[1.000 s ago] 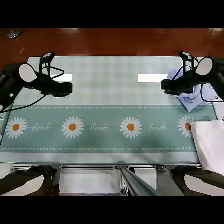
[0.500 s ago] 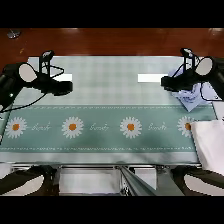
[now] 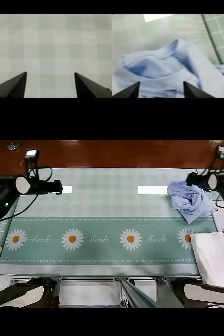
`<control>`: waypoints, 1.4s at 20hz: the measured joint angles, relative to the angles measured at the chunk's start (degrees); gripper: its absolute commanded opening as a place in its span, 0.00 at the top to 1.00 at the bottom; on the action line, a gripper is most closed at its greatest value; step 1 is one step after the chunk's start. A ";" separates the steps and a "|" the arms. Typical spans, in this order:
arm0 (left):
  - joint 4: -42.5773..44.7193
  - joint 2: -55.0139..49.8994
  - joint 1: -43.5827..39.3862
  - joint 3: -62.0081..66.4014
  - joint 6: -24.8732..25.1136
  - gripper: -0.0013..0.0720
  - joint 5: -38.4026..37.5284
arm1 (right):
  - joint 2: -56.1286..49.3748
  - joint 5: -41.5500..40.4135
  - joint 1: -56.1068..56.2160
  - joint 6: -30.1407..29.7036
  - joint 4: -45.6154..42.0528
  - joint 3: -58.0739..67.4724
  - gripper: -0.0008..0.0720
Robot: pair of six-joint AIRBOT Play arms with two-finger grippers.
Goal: Fold the shirts.
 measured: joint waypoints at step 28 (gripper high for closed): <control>-10.99 46.82 -2.12 -25.79 -0.74 0.03 -16.48 | 33.18 12.63 17.79 -32.33 24.55 19.89 0.96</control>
